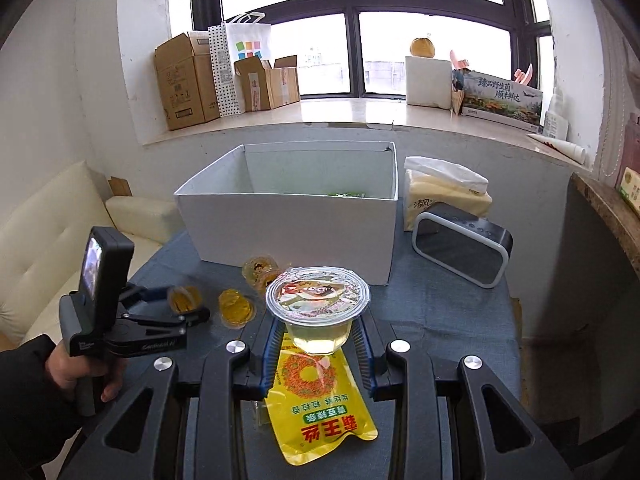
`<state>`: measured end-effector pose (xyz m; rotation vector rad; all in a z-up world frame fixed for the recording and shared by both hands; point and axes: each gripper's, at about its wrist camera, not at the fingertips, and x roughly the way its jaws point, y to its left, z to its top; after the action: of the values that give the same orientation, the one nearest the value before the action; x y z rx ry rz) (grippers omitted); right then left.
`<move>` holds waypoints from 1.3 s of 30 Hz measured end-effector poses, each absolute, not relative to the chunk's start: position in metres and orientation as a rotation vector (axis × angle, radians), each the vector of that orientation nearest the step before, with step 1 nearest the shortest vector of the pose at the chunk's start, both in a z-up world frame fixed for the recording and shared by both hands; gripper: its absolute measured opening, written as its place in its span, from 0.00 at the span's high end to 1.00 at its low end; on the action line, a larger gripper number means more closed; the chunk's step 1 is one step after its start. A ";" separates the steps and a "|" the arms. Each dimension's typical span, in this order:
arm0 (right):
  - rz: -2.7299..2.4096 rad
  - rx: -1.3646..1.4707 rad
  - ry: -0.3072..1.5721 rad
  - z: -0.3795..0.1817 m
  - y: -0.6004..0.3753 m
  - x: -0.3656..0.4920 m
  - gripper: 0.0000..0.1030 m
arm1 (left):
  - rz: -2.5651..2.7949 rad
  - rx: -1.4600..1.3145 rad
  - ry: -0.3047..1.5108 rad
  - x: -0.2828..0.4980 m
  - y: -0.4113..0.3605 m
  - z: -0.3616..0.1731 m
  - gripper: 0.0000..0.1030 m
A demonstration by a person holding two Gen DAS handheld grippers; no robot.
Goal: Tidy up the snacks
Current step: 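Grasp an orange jelly cup with the left tool while the right tool holds its cup, then carry both jelly cups over the white box and open both tools to drop them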
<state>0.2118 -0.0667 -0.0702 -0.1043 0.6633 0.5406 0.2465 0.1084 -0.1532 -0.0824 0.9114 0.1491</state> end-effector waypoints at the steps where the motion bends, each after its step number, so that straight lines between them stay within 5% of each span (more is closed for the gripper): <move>1: 0.544 -0.104 0.665 -0.071 -0.066 0.211 0.66 | 0.141 -0.102 0.917 0.246 0.110 -0.152 0.53; 22: 0.551 -0.091 0.649 -0.051 -0.048 0.230 0.66 | 0.124 -0.096 0.792 0.247 0.102 -0.050 0.54; 32: 0.520 -0.085 0.609 -0.007 -0.024 0.304 0.66 | 0.095 -0.080 0.708 0.302 0.122 0.026 0.54; 39: 0.525 -0.107 0.639 -0.004 -0.006 0.353 0.66 | 0.071 -0.090 0.744 0.353 0.139 0.028 0.53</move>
<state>0.3528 -0.0062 -0.0039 -0.1068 0.6386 0.5254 0.3529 0.1393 0.0277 -0.0898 0.7439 0.0706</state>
